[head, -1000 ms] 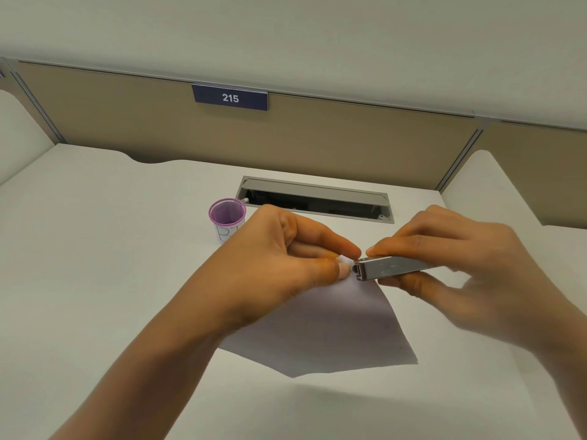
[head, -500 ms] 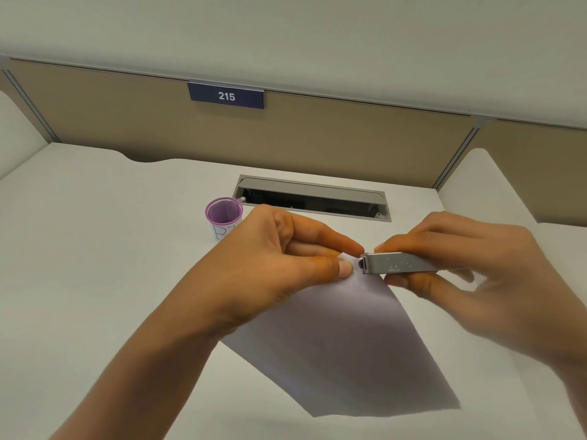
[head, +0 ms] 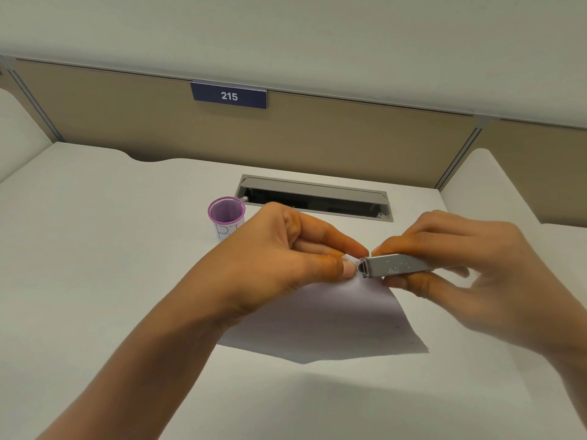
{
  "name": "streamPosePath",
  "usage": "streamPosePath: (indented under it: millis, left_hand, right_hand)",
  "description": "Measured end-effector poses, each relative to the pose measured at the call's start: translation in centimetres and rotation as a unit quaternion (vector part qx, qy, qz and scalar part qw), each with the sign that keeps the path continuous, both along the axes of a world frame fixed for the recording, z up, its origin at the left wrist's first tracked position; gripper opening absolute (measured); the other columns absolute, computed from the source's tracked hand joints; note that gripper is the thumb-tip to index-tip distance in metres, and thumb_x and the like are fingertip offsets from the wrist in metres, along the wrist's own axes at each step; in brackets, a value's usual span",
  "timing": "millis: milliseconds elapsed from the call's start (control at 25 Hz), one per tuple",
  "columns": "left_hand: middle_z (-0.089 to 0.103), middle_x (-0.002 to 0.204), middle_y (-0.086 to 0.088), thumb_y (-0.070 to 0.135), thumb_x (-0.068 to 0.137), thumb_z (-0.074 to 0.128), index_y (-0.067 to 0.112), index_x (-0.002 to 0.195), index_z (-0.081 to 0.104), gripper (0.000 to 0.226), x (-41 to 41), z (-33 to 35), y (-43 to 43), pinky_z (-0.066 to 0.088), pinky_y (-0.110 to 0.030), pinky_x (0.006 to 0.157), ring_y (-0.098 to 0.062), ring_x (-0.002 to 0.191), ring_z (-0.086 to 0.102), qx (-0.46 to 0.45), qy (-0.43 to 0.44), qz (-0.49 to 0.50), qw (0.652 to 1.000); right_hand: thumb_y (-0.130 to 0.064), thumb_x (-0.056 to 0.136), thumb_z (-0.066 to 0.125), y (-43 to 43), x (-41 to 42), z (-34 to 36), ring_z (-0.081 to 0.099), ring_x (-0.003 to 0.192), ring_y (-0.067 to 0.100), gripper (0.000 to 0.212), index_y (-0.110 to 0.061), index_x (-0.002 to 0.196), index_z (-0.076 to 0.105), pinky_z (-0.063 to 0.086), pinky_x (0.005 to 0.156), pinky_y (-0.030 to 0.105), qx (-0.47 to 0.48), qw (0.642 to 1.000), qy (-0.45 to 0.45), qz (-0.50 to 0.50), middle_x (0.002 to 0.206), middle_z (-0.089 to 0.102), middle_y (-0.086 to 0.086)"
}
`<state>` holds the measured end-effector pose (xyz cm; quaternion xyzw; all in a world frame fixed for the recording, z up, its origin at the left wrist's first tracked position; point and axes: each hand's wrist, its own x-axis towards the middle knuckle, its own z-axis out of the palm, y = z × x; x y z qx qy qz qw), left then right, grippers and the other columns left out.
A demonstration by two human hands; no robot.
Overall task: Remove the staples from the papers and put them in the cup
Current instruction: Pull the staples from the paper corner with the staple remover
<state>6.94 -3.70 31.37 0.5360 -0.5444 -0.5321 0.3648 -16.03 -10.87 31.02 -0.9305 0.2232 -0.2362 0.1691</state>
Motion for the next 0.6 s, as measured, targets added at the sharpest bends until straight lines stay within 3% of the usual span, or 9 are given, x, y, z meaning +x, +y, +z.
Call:
streamPosePath:
  millis: [160, 440, 600]
  left_hand:
    - [0.079, 0.089, -0.001, 0.013, 0.082, 0.072, 0.022, 0.098, 0.078, 0.019, 0.12, -0.31, -0.16, 0.056, -0.026, 0.091, -0.015, 0.087, 0.075, 0.016, 0.009, -0.021, 1.0]
    - [0.079, 0.091, -0.003, 0.014, 0.081, 0.073, 0.018, 0.1, 0.078, 0.02, 0.57, -0.59, -0.81, 0.058, -0.023, 0.081, -0.019, 0.086, 0.075, 0.03, 0.034, -0.06, 0.997]
    - [0.078, 0.093, -0.006, 0.021, 0.072, 0.075, 0.018, 0.099, 0.078, 0.027, 0.64, -0.73, -1.01, 0.055, -0.02, 0.08, -0.02, 0.088, 0.074, 0.041, 0.066, -0.076, 0.994]
  right_hand:
    - [-0.029, 0.08, 0.07, -0.04, 0.16, -0.1, 0.058, 0.074, 0.008, 0.021, -0.025, 0.1, 0.074, 0.033, 0.063, 0.002, 0.024, 1.0, -0.003, 0.017, 0.084, 0.067, -0.01]
    - [-0.024, 0.076, 0.079, -0.23, -0.11, -0.52, 0.053, 0.077, 0.0, 0.027, -0.024, 0.101, 0.069, 0.034, 0.068, -0.002, -0.018, 0.999, -0.024, 0.027, 0.088, 0.068, -0.006]
    - [-0.03, 0.081, 0.07, -0.13, -0.3, -0.71, 0.059, 0.08, 0.008, 0.024, -0.027, 0.104, 0.067, 0.047, 0.066, 0.012, -0.037, 0.998, -0.044, 0.033, 0.092, 0.067, -0.006]
